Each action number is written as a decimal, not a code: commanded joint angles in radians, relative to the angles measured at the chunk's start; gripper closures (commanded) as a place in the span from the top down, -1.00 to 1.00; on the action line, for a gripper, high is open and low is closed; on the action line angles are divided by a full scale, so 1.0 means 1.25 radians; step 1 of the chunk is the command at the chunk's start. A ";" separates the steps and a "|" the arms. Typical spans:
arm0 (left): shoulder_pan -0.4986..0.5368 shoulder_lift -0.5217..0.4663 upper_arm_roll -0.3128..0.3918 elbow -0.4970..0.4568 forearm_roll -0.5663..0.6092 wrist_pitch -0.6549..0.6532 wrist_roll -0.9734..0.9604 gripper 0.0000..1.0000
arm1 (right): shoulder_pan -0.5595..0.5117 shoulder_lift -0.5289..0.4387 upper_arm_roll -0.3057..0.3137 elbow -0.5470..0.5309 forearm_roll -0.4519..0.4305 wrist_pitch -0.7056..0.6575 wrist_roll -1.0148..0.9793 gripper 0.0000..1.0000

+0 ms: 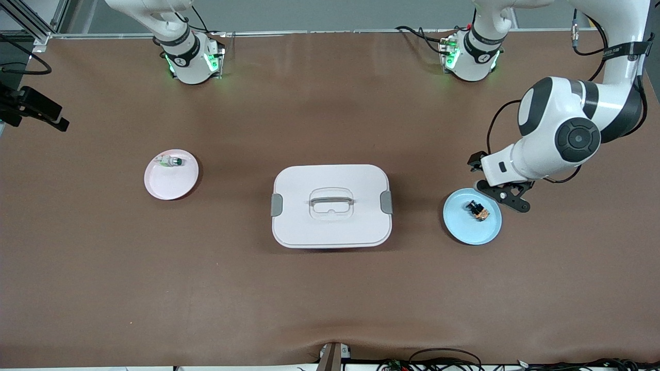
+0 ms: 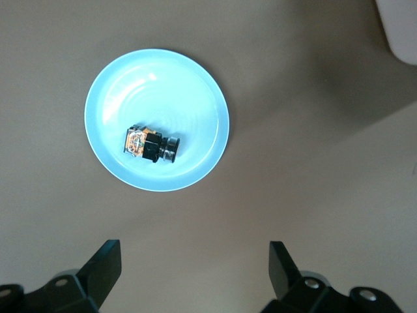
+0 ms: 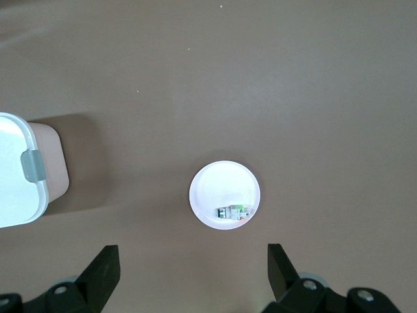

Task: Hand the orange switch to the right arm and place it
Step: 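Lower the left gripper over the orange switch on the blue plate, then close the left gripper on the orange switch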

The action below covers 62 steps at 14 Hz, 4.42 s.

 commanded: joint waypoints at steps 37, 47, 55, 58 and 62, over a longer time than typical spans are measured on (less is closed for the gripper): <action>0.092 0.266 -0.004 -0.117 -0.016 0.510 0.321 1.00 | -0.014 -0.003 0.006 -0.031 0.010 -0.027 -0.005 1.00; 0.092 0.271 -0.004 -0.117 -0.012 0.510 0.322 0.06 | -0.015 -0.003 0.006 -0.032 0.020 -0.027 -0.005 1.00; 0.088 0.218 -0.003 -0.117 -0.011 0.446 0.322 -0.50 | -0.012 -0.003 0.006 -0.032 0.021 -0.027 -0.004 1.00; 0.091 0.173 -0.003 -0.110 -0.011 0.374 0.323 -0.52 | -0.015 -0.003 0.006 -0.031 0.029 -0.026 -0.005 1.00; 0.078 0.080 -0.009 -0.110 -0.016 0.251 0.211 -0.89 | -0.015 -0.003 0.006 -0.032 0.032 -0.027 -0.005 1.00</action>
